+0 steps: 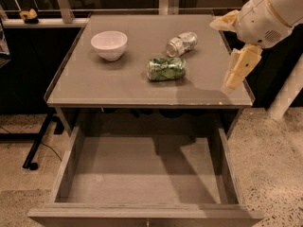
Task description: Place green can into top drawer
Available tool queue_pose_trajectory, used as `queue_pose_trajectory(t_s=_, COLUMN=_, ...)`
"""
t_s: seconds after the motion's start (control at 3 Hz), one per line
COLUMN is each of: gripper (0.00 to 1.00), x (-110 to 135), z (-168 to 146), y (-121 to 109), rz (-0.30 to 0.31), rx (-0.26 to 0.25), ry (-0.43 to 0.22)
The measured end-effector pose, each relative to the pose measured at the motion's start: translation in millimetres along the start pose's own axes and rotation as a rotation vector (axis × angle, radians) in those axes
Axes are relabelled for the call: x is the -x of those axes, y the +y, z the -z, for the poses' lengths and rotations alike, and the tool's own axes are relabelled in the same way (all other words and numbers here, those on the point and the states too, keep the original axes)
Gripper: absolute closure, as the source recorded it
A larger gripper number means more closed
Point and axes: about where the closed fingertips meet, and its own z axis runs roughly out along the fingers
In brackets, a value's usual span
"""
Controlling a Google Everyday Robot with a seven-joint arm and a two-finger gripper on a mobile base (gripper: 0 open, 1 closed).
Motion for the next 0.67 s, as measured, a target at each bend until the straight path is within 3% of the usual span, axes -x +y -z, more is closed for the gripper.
queue_pose_trajectory(t_s=0.33, gripper=0.00, x=0, z=0, y=0, rz=0.001, rx=-0.002, ry=-0.002)
queue_pose_trajectory(t_s=0.67, gripper=0.00, x=1, z=-8, y=-15, rz=0.029, rx=-0.005, ry=-0.013)
